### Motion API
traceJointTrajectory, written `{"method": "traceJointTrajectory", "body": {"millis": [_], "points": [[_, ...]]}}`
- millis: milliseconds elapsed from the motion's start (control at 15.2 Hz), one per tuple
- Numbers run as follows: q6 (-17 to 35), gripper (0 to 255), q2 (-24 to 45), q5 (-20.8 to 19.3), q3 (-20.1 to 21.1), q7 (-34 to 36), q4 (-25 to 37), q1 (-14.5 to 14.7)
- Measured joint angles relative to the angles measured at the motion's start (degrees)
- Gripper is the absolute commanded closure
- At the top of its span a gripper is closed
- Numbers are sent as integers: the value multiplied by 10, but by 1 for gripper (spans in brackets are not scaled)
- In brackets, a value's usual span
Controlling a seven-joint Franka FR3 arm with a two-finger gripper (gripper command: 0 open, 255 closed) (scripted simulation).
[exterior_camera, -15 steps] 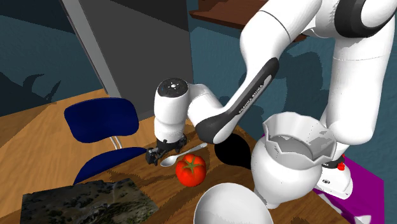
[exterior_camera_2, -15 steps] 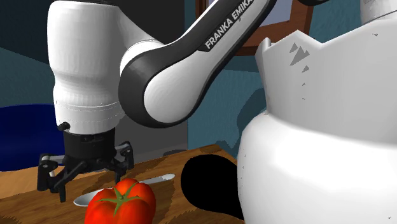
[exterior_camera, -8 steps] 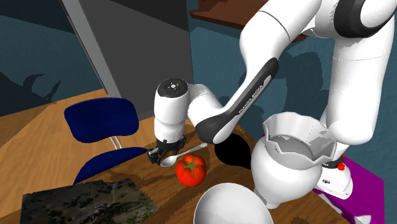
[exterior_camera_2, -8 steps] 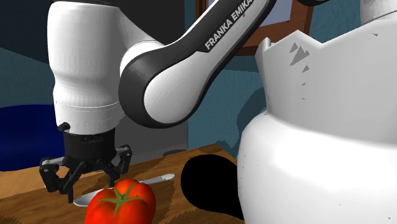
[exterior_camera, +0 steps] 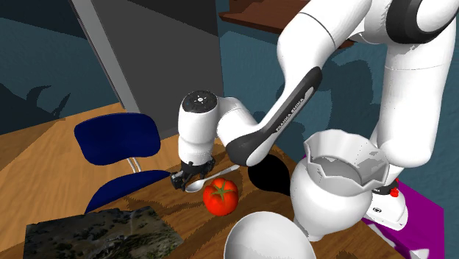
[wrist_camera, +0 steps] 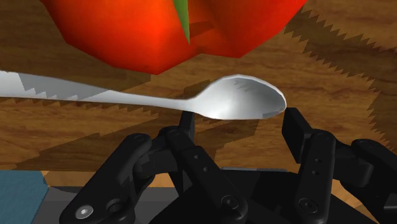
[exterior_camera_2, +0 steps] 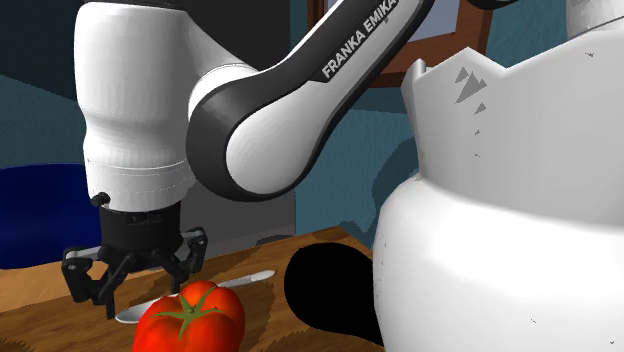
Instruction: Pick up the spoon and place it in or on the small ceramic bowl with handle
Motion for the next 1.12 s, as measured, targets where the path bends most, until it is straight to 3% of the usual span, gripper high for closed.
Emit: {"method": "traceJointTrajectory", "body": {"millis": [1122], "points": [[-79,255,-78,111,47,-84,34,-39]]}}
